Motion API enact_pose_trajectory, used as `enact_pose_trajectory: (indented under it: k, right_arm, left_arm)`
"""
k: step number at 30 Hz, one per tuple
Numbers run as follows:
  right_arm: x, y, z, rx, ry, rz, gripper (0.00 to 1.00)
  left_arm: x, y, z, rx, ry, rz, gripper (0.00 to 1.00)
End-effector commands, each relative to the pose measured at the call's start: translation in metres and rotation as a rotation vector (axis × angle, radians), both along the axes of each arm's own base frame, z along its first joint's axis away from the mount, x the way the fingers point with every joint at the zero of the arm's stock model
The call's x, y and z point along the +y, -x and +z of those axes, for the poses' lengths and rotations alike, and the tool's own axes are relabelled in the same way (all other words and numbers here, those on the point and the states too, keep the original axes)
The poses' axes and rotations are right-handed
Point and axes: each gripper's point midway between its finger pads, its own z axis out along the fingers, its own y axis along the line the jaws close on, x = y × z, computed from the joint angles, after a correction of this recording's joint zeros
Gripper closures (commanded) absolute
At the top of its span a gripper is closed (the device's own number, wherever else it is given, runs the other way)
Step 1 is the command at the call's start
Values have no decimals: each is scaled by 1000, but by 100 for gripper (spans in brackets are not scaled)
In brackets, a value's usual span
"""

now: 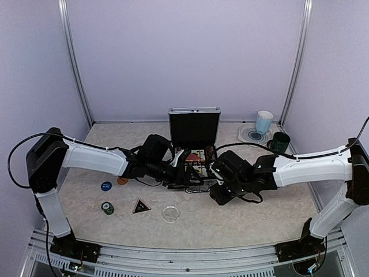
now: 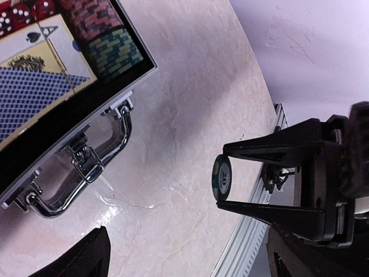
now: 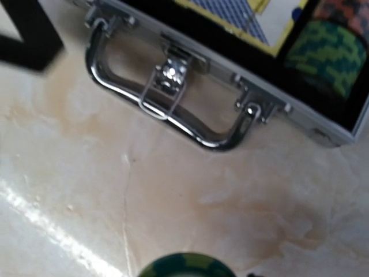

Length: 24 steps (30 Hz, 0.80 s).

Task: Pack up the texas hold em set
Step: Pick up the poker chip from the center of the board, then pass from the right arm to the left

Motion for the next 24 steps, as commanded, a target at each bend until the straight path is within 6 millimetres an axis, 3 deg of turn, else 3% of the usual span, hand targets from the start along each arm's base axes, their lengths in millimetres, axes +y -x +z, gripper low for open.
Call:
enact_pose_trajectory:
  k: [1,13,24]
  right_arm:
    - [12,-2,25,-63,-39,37,57]
    - [28,10,33,-97,-50,117,57]
    - [34,13,35,-110,-50,135,56]
  left_arm:
    - [-6,9,-9,105,70,-59,9]
    - [-18,13,-6,179,119,-95,15]
    - [-32,32,-9,219,145,-171,22]
